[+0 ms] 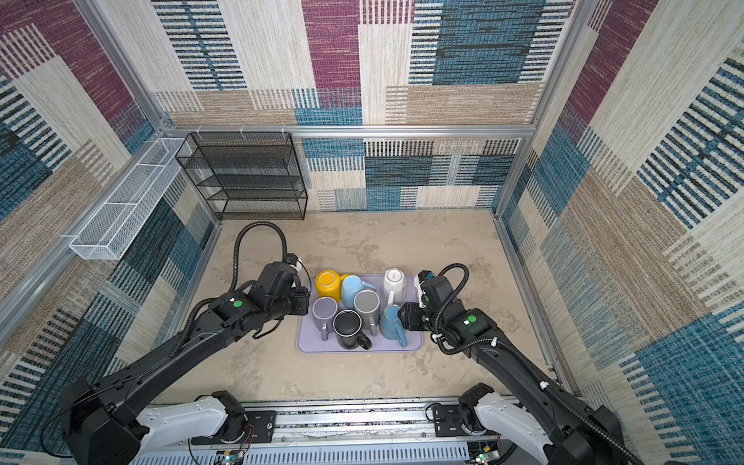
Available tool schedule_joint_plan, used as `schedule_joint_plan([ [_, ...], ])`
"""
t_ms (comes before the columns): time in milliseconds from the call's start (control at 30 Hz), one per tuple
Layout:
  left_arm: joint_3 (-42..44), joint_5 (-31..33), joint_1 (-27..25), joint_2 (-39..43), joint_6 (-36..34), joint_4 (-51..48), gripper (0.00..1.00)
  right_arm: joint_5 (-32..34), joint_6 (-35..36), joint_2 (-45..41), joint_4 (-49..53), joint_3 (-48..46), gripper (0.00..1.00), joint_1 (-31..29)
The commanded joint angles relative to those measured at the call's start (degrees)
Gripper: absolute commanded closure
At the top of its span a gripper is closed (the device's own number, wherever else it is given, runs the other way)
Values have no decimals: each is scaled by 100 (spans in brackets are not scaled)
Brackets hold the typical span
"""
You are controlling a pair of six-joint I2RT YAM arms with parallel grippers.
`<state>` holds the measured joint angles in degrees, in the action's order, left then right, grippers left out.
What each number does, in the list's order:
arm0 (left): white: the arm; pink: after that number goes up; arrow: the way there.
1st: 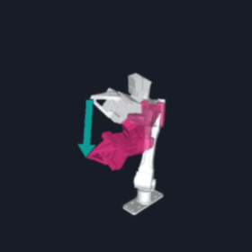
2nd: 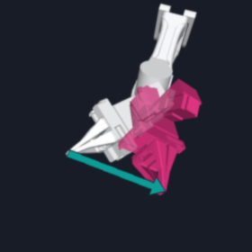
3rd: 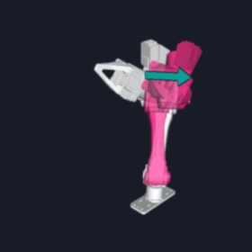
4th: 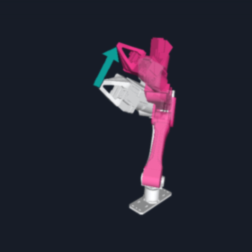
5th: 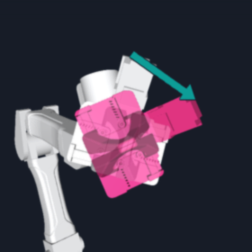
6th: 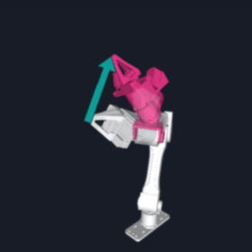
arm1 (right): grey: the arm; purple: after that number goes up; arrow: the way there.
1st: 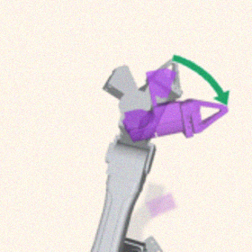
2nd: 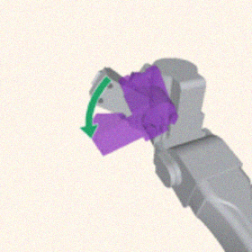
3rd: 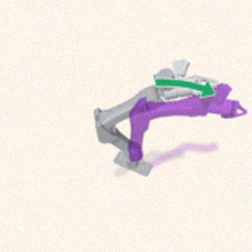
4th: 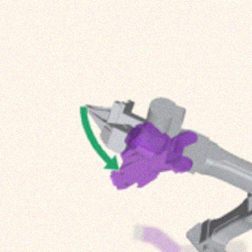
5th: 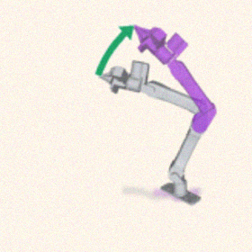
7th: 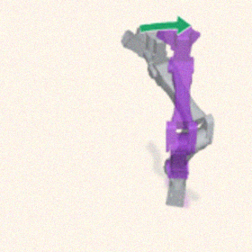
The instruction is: Turn the mug right side up
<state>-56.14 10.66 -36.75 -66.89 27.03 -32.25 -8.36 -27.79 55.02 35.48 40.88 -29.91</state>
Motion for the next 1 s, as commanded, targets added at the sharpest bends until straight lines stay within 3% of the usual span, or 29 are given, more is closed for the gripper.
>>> schedule_joint_plan([
  [0, -72, 153, 49, 135, -333, 274, 72, -4, 72, 25, 73, 30, 47, -146],
  [267, -225, 95, 184, 318, -565, 425, 65, 312, -31, 419, 168, 79, 44, -608],
  [467, -309, 201, 204, 518, -836, 509, 64, 382, -103, 595, 109, 63, 31, -700],
  [633, -159, 318, 212, 749, -1053, 793, 66, 432, -121, 702, 33, 60, 41, -718],
  [967, -69, 347, 216, 901, -1049, 738, 63, 498, -55, 1074, 62, 147, 46, -766],
])
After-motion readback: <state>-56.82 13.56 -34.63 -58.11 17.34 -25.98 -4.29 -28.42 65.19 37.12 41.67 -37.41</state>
